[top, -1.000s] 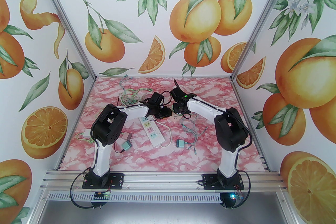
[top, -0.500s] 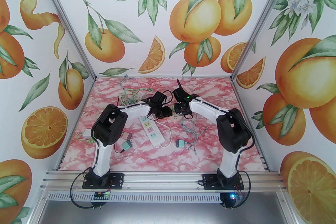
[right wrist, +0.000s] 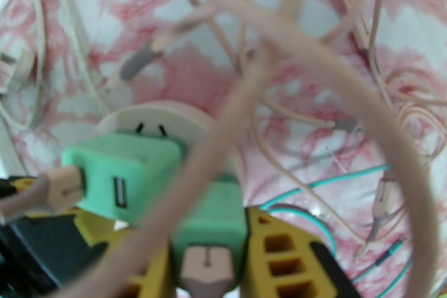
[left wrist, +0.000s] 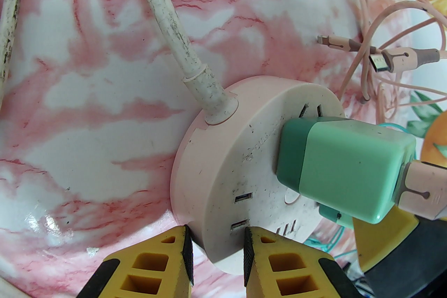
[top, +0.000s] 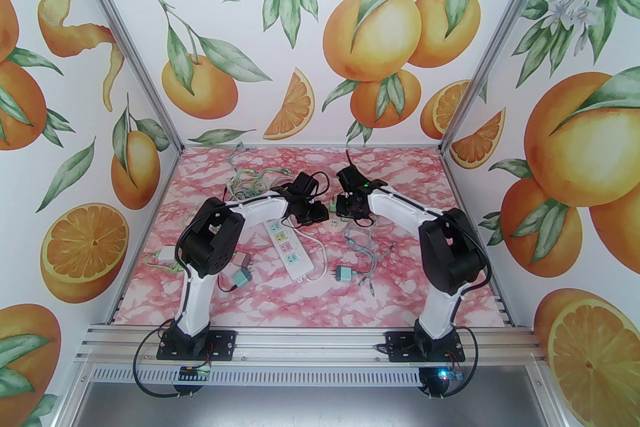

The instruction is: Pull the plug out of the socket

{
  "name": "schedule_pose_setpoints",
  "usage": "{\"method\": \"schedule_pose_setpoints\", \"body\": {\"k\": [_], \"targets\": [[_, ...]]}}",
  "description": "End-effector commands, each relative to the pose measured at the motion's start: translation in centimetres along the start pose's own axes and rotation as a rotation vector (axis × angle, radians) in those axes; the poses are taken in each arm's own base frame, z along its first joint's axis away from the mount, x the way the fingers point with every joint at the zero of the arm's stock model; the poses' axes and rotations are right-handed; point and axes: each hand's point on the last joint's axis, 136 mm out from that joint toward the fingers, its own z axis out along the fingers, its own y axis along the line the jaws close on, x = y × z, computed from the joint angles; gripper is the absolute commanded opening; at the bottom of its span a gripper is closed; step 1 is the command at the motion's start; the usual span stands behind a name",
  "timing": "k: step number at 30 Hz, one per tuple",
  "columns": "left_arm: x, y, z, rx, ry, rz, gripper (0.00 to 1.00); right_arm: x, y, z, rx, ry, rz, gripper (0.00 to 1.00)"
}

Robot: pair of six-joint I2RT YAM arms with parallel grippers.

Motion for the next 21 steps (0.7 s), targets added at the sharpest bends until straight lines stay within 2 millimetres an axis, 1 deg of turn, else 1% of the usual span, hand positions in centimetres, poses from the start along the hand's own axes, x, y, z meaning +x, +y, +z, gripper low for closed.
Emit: {"method": "schedule_pose_setpoints", "body": {"k": [1,4,7,11,14,17,21], "targets": [[4.8,4.5,3.7,-0.158,0.151,-0.004,0.28,3.1,4.1,0.3,-0.042,0.091,-0.133,0.26],[4.9,4.5,3.8,-0.165,0.159,-0.001,0.28,3.7,4.5,0.6,0.003,0.103,-0.180,0.26],[5.0,4.6,3.8,-0.175,0.164,-0.001,0.28,3.9,4.7,0.7,0.002,0.107,-0.178,0.26],[5.2,5.1,3.9,-0.189,0.173,-0.005,0.28,3.3,4.7,0.2,-0.024,0.091,-0.152,0.26],[5.4,5.3,4.0,-0.199,0.180,-0.009,0.27,2.5,4.5,-0.2,-0.083,0.087,-0.091,0.26],[5.7,5.6,4.1,-0.208,0.186,-0.013,0.27,1.7,3.7,-0.6,-0.136,0.081,-0.021,0.26],[5.9,6.0,4.2,-0.222,0.197,-0.014,0.27,1.1,2.7,-0.9,-0.171,0.083,0.035,0.26]]}}
